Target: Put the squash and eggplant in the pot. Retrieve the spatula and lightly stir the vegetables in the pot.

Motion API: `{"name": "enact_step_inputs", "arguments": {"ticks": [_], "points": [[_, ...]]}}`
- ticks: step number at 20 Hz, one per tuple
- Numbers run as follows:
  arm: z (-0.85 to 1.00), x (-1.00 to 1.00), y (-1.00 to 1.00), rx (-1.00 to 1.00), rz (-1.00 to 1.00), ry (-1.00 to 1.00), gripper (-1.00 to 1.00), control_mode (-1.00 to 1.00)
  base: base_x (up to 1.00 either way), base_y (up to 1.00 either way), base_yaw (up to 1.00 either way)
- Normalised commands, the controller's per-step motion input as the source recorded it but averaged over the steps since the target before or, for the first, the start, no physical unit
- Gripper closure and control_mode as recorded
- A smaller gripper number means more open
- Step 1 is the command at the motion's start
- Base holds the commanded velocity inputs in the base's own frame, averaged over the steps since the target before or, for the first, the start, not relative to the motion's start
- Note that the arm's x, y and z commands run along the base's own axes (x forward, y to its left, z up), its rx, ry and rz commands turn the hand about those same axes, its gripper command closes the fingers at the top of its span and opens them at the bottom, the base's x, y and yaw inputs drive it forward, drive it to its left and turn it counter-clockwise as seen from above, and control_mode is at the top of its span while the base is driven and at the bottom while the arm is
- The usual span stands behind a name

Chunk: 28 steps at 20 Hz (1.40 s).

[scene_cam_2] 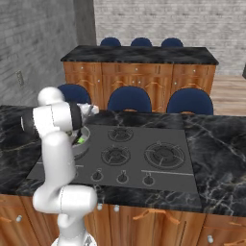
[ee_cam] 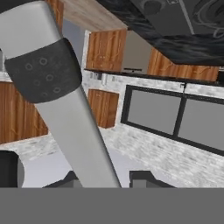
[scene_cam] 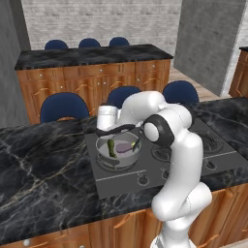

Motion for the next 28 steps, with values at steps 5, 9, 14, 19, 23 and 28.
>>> {"name": "enact_step_inputs", "arguments": {"ticks": [5, 9, 14, 19, 23, 28], "points": [[-0.08, 0.18, 0.43, -0.12, -0.16, 0.07, 1.0, -1.0, 0.0, 0.0, 0.0], [-0.18, 0.3, 0.56, -0.13, -0.18, 0.04, 1.0, -1.0, 0.0, 0.0, 0.0], [-0.09, 0.4, 0.83, -0.18, -0.2, 0.09, 1.0, -1.0, 0.0, 0.0, 0.0], [0.0, 0.62, 0.91, -0.18, -0.24, 0.02, 1.0, -1.0, 0.0, 0.0, 0.0], [0.44, -0.1, 0.25, -0.01, -0.1, 0.01, 1.0, -1.0, 0.0, 0.0, 0.0], [0.44, -0.29, -0.02, 0.0, 0.0, 0.01, 1.0, -1.0, 0.0, 0.0, 0.0]]}}
